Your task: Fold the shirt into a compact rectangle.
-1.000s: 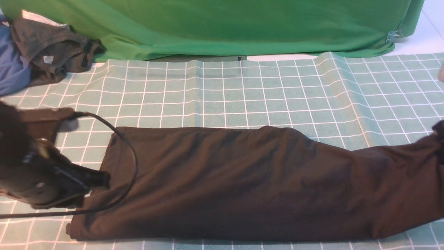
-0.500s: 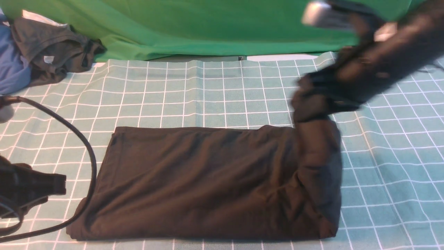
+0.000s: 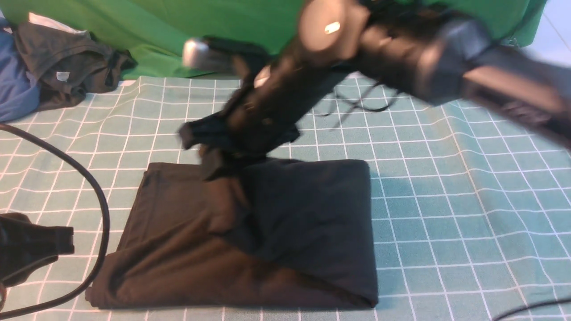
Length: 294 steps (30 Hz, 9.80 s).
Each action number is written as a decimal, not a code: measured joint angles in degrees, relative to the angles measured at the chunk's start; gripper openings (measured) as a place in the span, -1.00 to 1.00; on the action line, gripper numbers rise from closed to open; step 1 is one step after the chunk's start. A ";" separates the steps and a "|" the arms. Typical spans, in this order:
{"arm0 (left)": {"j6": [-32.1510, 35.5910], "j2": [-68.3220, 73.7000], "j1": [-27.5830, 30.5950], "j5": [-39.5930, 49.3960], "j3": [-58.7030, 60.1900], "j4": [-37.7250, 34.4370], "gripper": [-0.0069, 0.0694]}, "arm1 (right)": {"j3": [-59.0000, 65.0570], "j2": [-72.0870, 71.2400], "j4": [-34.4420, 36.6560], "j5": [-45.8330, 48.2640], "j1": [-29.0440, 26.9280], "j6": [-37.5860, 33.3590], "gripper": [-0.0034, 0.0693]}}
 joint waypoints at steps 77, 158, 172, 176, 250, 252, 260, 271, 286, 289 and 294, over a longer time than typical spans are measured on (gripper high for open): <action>3.99 38.47 12.57 -14.83 2.17 -5.31 -0.80 | 32.81 -8.35 -18.66 3.85 -1.83 -6.61 -0.84; 16.70 2.09 12.57 -2.38 -1.00 -17.12 -0.79 | 3.67 9.17 -2.43 -0.68 -21.84 -13.65 -0.75; 16.70 2.09 12.57 -2.26 -1.00 -17.12 -0.79 | -0.38 9.55 -4.99 -2.51 -31.50 -10.90 -0.62; 16.70 2.09 12.57 -2.26 -1.00 -17.12 -0.79 | -0.87 9.31 -6.97 -1.65 -32.33 -10.90 -0.17; 25.36 -28.75 12.57 -19.27 8.88 -21.88 -0.79 | 89.99 -118.57 -22.32 -58.37 -31.81 -15.90 -0.55; 26.14 -28.75 12.57 -21.67 9.09 -21.92 -0.79 | 89.99 -118.57 -22.32 -58.37 -31.81 -15.90 -0.55; 29.85 -30.03 11.25 -38.59 20.24 -19.71 -0.79 | 89.99 -118.57 -22.32 -58.35 -31.81 -15.84 -0.50; 26.04 -43.36 8.38 -44.29 38.17 -8.84 -0.79 | 90.05 -118.57 -22.32 -58.35 -31.81 -15.84 -0.41; 23.69 -44.89 8.38 -46.02 44.25 -6.11 -0.78 | 90.05 -118.57 -22.32 -58.35 -31.81 -15.84 -0.30; 23.13 -44.89 8.38 -46.07 44.25 -5.79 -0.78 | 90.05 -118.57 -22.32 -58.35 -31.81 -15.84 -0.29; 23.06 -44.89 8.38 -46.19 44.25 -5.72 -0.78 | 90.05 -118.57 -22.32 -58.35 -31.81 -15.84 -0.26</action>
